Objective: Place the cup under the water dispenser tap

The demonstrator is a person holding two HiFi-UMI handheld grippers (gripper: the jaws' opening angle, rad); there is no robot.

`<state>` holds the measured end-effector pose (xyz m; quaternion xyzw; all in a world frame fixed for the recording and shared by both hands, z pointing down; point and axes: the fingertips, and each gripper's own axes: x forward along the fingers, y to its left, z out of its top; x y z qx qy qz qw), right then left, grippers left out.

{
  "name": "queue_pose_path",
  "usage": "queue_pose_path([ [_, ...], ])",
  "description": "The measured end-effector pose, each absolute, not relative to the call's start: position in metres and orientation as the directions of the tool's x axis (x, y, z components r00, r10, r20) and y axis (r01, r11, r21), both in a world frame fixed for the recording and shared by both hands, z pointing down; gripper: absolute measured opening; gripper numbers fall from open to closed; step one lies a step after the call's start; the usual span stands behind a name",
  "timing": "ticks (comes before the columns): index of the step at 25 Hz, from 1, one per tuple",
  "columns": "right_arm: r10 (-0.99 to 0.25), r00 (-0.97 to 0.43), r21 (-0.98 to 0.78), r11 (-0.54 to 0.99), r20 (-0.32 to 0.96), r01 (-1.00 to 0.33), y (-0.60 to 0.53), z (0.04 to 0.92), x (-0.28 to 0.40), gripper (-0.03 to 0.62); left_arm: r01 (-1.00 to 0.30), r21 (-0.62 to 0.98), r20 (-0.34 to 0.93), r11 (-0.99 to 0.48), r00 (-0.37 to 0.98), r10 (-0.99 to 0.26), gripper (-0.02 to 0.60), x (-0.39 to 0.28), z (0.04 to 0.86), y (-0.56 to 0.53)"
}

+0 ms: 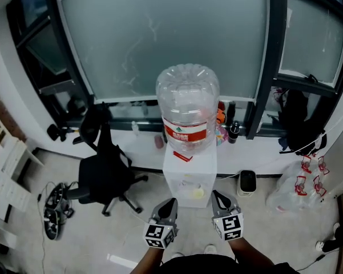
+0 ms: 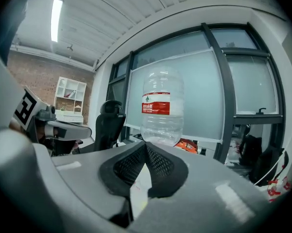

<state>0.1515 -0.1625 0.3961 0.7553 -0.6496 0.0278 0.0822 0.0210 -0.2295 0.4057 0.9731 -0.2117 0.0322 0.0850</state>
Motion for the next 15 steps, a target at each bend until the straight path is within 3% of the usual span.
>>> queue_pose_path([
  [15, -0.98, 0.142, 0.064, -0.134, 0.142, -0.989, -0.1686, 0.3981, 0.1571, 0.002, -0.41, 0.147, 0.115, -0.9, 0.911, -0.396, 0.014, 0.0242, 0.41, -0.2291],
])
